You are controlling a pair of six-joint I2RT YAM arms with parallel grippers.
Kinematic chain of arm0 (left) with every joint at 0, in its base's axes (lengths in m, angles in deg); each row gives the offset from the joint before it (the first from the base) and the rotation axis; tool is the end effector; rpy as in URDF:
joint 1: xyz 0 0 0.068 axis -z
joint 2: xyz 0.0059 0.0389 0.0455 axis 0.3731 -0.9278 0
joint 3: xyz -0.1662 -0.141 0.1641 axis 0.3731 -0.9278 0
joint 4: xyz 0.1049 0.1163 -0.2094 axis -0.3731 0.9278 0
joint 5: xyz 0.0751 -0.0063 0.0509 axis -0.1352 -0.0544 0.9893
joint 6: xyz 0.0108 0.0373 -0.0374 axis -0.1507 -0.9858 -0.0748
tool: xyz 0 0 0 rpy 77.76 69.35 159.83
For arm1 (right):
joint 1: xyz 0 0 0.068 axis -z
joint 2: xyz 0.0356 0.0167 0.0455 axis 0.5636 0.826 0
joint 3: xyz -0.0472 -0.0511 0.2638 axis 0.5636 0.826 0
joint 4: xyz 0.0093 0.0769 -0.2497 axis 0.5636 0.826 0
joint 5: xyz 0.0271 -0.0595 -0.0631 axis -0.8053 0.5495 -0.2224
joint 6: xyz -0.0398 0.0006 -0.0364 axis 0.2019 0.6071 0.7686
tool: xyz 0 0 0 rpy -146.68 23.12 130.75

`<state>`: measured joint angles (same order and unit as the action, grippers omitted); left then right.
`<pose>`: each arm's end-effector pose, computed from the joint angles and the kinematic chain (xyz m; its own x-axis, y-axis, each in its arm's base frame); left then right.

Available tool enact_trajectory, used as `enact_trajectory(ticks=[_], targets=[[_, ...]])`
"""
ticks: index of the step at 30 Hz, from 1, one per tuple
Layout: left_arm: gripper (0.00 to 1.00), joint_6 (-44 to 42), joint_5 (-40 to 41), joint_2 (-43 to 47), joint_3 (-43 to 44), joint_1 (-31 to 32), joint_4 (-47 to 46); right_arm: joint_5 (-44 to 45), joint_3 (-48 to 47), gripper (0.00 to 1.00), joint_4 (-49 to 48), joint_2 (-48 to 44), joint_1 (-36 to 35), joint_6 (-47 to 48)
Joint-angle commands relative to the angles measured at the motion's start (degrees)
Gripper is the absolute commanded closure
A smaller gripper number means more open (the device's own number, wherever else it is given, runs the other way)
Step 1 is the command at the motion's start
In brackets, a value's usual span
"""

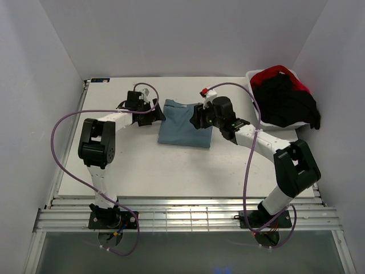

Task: Fold and stack the t-shirts
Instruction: Put the neatly folded tshirt into the corner of the board with the left arm

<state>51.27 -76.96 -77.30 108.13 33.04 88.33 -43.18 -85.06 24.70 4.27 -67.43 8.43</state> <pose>0.4232 -0.0944 0.1621 -0.8323 -0.2284 -0.5050 0.0481 0.8779 -0.4763 0.3102 0.2062 0.2628 -0.3942 -0.0695 -0.9164 -0.5599 0.8089 0.1795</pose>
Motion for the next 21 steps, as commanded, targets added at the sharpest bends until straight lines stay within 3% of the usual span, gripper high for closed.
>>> enact_trajectory(ticks=[1,10,21], targets=[[0.02,0.95,-5.99,3.24,-3.40,-0.24,0.99,-1.55,0.13,0.44,-0.59,2.78,-0.89,-0.85],[0.02,2.79,-8.27,7.55,-12.27,-0.24,-1.30,-1.29,-3.56,0.48,3.10,12.62,-2.03,-3.30],[0.02,4.73,-13.46,3.33,-15.62,-0.24,-7.62,0.91,-7.08,0.54,7.76,20.01,-2.82,-5.16]])
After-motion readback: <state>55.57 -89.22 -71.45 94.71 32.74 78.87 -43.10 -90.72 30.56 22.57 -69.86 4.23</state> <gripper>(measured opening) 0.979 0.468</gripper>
